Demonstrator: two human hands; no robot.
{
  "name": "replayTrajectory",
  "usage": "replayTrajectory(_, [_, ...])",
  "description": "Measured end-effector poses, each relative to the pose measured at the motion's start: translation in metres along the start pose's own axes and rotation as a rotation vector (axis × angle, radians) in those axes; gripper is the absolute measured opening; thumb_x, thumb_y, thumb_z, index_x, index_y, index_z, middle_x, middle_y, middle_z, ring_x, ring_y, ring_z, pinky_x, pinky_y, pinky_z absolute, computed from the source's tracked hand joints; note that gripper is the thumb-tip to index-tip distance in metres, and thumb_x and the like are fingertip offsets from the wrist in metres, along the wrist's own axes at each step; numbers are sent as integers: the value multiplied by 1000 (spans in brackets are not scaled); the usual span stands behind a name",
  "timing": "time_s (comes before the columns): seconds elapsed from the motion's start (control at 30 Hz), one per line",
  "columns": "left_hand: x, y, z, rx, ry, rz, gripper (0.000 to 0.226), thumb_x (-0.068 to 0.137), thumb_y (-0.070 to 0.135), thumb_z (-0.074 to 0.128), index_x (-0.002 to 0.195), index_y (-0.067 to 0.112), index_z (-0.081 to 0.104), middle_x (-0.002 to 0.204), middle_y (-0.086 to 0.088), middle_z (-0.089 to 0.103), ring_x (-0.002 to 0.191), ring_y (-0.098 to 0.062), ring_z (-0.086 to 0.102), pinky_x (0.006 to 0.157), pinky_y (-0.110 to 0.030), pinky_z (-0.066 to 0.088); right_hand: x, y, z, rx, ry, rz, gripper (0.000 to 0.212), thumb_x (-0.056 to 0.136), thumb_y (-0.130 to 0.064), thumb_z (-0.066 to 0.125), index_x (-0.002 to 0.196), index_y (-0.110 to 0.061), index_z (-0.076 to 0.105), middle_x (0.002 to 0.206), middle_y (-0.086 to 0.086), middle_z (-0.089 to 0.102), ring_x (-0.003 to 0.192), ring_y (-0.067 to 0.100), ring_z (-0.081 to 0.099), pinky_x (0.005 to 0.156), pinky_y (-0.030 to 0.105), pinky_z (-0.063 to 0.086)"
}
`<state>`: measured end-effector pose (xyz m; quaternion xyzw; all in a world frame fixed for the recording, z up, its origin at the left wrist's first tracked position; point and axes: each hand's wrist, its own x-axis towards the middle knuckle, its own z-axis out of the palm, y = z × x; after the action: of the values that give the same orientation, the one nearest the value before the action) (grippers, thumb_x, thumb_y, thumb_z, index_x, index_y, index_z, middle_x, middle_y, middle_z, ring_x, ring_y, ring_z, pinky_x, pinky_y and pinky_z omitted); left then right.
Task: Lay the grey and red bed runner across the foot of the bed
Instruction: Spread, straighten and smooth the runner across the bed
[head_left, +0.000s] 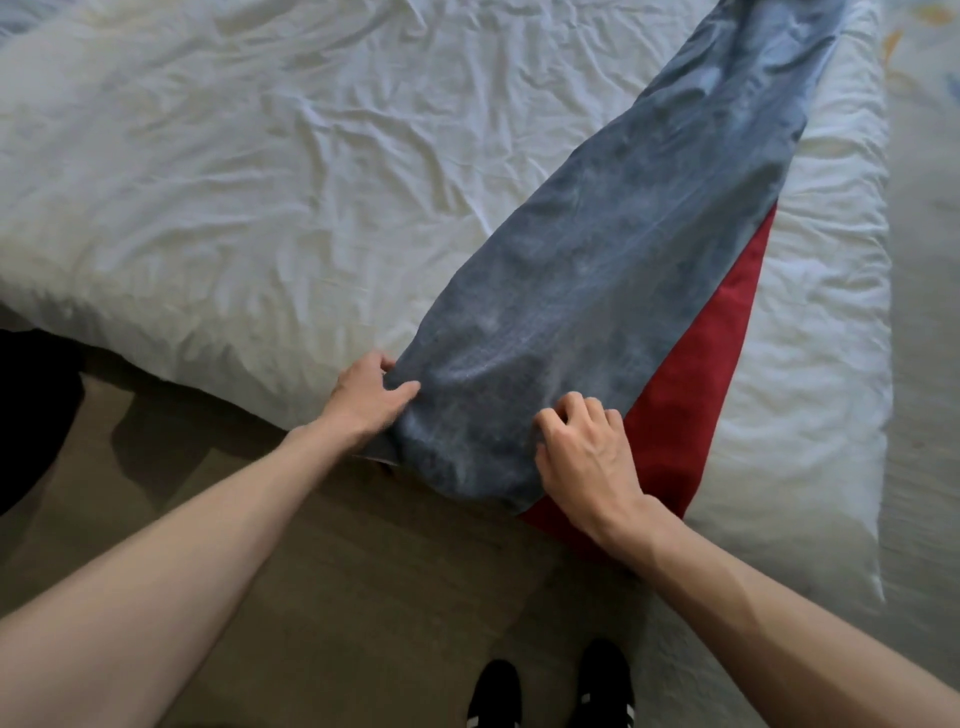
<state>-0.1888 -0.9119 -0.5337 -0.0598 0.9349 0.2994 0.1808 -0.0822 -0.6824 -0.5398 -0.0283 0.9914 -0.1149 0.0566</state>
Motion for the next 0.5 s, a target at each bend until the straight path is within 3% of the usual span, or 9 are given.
replayTrajectory(0.03, [2,0,-2,-16,-39,-1,14,81,30,63,81,17,59,82,-2,62,81,-23,59,67,-31,45,2,1,0,-14,-10,7,19,90,-22,49,104,-15,59,107,7,53,95,24,49,84,38,41])
replayTrajectory(0.13, [1,4,-8,-111,-104,25,23,69,34,55,53,19,55,54,6,56,55,-10,53,49,-25,38,4,0,2,-29,-27,18,20,91,-24,48,105,-14,58,109,8,52,98,26,49,85,38,41])
replayTrajectory(0.2, [0,9,-9,-183,-136,34,23,61,34,52,44,18,49,45,7,48,46,-8,45,48,-25,35,4,-2,4,-31,-27,35,20,90,-24,48,104,-14,58,109,9,52,98,27,49,84,38,41])
replayTrajectory(0.3, [-5,17,-6,-295,-244,58,18,62,32,52,55,16,53,58,-2,53,59,-17,48,60,-32,38,3,-4,5,-24,-11,56,19,90,-24,49,101,-12,59,107,10,53,96,27,50,81,38,41])
replayTrajectory(0.4, [-5,17,-7,-573,-429,30,38,83,43,46,77,14,69,81,-6,70,81,-17,66,81,-28,49,4,-5,5,-5,-4,69,21,91,-26,47,100,-12,59,106,9,53,95,27,49,81,38,41])
replayTrajectory(0.47, [-3,11,-8,-551,-473,-34,65,94,53,28,61,17,70,68,-4,69,73,-10,65,99,-41,42,3,-4,5,-5,-1,86,22,92,-28,44,100,-13,59,105,7,52,95,25,48,82,38,41])
replayTrajectory(0.5, [-1,6,-8,-502,-456,-62,75,96,54,19,50,18,67,58,-1,65,65,-6,62,99,-49,36,3,-3,6,-1,4,96,23,92,-28,43,101,-14,59,105,7,52,95,25,48,82,38,41])
